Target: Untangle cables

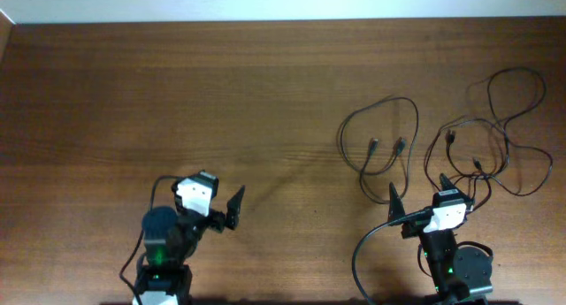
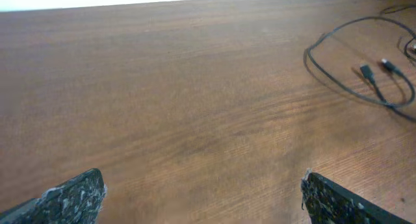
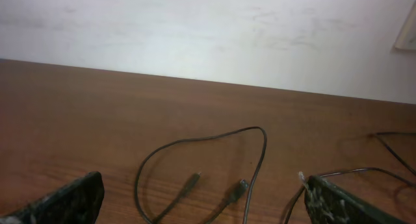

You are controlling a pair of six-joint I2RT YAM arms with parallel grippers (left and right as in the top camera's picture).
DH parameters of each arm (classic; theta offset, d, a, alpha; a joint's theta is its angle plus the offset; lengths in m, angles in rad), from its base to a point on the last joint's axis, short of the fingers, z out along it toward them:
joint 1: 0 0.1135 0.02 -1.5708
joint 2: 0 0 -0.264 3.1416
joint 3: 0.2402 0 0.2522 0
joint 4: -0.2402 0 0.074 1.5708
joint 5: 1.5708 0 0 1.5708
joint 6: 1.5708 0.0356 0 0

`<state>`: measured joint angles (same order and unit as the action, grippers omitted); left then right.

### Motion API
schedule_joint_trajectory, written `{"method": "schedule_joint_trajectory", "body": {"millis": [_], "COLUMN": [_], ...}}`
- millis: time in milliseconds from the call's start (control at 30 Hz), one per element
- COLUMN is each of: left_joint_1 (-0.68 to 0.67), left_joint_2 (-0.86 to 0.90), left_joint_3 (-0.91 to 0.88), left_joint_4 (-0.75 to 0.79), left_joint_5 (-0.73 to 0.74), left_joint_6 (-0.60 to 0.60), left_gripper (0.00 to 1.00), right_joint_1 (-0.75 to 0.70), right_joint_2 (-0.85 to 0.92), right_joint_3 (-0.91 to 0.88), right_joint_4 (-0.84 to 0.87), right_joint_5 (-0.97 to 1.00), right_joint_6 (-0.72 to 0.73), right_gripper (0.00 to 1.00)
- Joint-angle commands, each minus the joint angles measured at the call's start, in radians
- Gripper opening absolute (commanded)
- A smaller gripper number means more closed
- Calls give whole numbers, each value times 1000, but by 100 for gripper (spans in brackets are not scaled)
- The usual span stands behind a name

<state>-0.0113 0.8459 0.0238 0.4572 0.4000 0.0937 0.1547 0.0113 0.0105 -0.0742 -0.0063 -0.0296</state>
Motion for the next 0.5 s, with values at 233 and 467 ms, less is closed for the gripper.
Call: {"method": "schedule_joint_trajectory", "body": {"millis": [233,467], "left_joint_1": [-1,-1], "left_joint_2": [-340,-726], "left_joint_3": [-14,-14], "left_joint_4": [-382,-523], "left_joint_5": [-111,-146], "left_joint_6": [5,2], "left_gripper": [99,99], "right_joint_1": [-5,-5], "right_joint_2": [-8,-8], "right_joint_3": [-5,-5], "right_joint_4": [-5,-5], "right_joint_5": [-9,-9], "right_joint_6": [4,4], "right_gripper": [98,98]}}
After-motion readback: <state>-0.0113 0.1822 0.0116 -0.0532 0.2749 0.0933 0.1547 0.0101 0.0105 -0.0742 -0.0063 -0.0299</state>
